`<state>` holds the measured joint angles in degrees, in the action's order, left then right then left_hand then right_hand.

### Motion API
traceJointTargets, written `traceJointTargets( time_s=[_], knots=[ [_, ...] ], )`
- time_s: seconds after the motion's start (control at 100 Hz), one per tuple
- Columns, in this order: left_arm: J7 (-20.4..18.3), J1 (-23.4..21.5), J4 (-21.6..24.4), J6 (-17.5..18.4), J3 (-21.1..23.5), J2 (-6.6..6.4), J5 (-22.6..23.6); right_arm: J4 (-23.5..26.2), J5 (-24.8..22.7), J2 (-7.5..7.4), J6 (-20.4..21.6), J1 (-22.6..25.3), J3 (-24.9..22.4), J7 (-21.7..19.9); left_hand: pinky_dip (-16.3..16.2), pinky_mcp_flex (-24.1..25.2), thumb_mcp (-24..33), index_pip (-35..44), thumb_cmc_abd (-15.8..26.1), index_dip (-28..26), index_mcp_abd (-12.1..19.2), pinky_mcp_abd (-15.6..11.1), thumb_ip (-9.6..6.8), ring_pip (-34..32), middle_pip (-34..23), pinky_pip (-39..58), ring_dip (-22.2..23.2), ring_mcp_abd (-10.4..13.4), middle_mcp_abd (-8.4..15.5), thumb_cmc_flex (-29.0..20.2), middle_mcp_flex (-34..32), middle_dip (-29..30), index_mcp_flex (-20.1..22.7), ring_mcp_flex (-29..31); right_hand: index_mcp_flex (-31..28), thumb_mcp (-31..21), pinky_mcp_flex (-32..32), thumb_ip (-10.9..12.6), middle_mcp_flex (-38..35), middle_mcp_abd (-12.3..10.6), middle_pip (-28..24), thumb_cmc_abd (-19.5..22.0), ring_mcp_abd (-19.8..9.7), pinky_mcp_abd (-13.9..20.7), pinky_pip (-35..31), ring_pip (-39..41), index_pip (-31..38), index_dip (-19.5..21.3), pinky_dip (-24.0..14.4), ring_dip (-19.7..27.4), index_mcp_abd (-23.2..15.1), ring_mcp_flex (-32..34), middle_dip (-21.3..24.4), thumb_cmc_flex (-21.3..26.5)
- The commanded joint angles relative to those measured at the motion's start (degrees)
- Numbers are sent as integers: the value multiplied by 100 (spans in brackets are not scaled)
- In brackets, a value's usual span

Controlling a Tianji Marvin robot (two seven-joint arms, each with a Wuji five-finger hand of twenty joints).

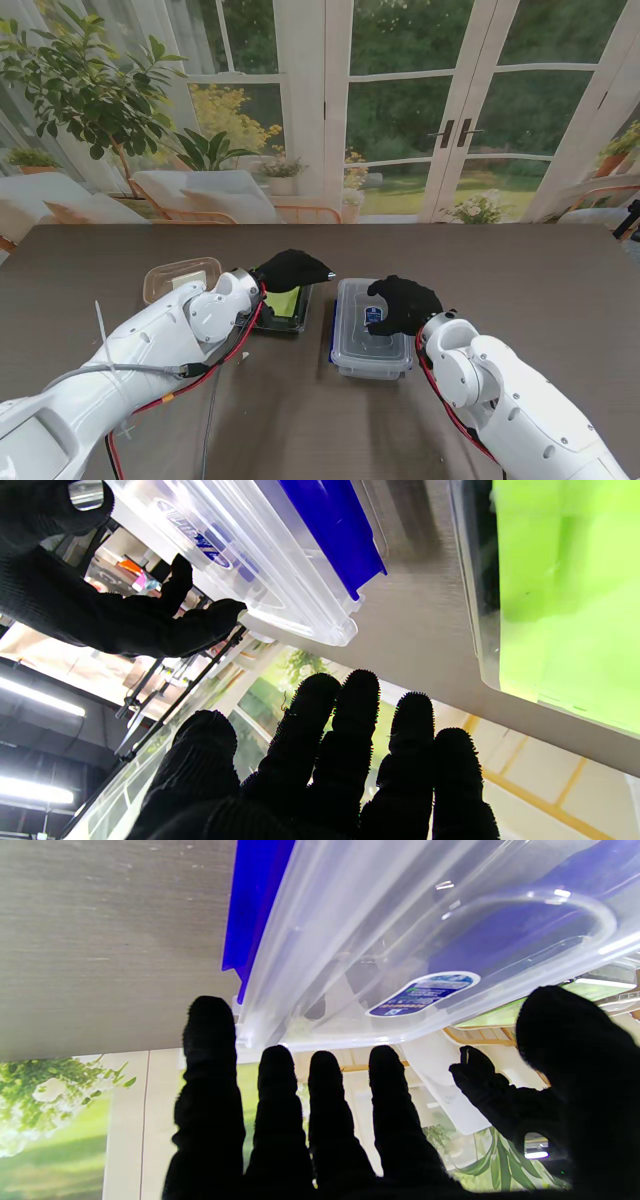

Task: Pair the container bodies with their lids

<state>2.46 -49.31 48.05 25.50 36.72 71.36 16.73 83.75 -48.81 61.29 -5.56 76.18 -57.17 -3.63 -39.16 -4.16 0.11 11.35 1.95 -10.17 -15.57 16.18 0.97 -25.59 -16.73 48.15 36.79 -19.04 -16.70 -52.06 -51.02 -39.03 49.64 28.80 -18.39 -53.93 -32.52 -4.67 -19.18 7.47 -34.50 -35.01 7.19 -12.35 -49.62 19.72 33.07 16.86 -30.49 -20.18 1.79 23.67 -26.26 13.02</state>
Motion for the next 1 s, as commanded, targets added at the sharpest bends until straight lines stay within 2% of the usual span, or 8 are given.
traceJointTargets(
  time_s=[0.0,0.09,0.13,0.23,0.28,0.43,0.67,0.99],
  knots=[
    [-89,135,-67,32,-36,124,22,-49,11,15,29,57,21,-64,-362,109,-103,5,67,-53,-43,-228,6,-520,-441,267,516,-28,37,-214,123,-692,151,-138,162,-112,2754,-140,227,-59,-84,-229,-4,117,131,108,-10,67,85,-39,55,28,-58,70],
    [-94,294,-252,35,-219,186,73,-55,34,20,37,76,4,-38,-1405,-107,2,59,-40,-38,-137,-211,-39,-2015,-1527,1647,1787,-230,145,-574,-29,-2300,286,64,165,-121,2747,-131,199,-49,-92,-204,8,117,130,154,-10,75,71,-58,57,52,-58,66],
    [-81,358,-334,40,-296,222,90,-55,40,19,45,83,-4,-38,-2108,-435,1113,110,-494,13,-210,-169,-19,-2880,-2081,2509,2444,-249,255,-265,-249,-3044,360,472,170,-123,2744,-129,186,-43,-94,-196,16,114,130,172,-11,78,66,-65,58,61,-57,59],
    [-139,497,-443,24,-456,277,98,-44,50,17,63,102,-30,-50,-2869,-1998,2021,62,-772,160,-257,-63,6,-4734,-3389,4013,2897,166,681,189,-961,-3832,467,1837,168,-129,2739,-121,167,-37,-93,-170,27,115,129,209,-8,86,53,-80,58,81,-53,56],
    [-226,546,-426,-43,-515,286,73,-38,56,16,68,111,-41,-54,-2640,-3064,2258,-5,-826,210,-289,-55,10,-5445,-3913,4895,2618,466,947,396,-1571,-3832,580,2734,170,-131,2743,-118,156,-41,-92,-167,28,117,132,220,-7,90,48,-83,51,81,-51,55],
    [-396,667,-410,-249,-673,326,34,-14,69,14,87,139,-80,-70,78,-5767,2461,-171,-834,311,-377,-437,10,-6967,-5723,7142,1537,1495,1905,724,-2605,-3080,713,4397,152,-124,2748,-112,128,-38,-92,-136,40,113,139,239,-3,97,38,-89,52,99,-48,44],
    [-1660,951,-183,-897,-1027,254,-528,-35,103,18,108,147,-107,-55,-672,-5922,1421,-554,-337,422,-738,-1119,-4,-7453,-6200,7183,971,2253,2306,417,-2601,-2425,-80,4417,146,-122,2745,-98,81,-34,-90,-86,65,113,141,275,-5,102,23,-102,45,146,-45,37],
    [-1708,802,-50,-1462,-919,252,-648,-132,110,3,203,152,-137,-79,-533,-5898,774,-678,-79,471,-1045,-1143,-19,-7281,-5901,7183,827,2204,2209,255,-2621,-2209,-413,4418,146,-140,2760,-92,73,-92,-72,-163,51,136,161,270,-23,100,17,-100,-3,153,-42,94]
  ],
)
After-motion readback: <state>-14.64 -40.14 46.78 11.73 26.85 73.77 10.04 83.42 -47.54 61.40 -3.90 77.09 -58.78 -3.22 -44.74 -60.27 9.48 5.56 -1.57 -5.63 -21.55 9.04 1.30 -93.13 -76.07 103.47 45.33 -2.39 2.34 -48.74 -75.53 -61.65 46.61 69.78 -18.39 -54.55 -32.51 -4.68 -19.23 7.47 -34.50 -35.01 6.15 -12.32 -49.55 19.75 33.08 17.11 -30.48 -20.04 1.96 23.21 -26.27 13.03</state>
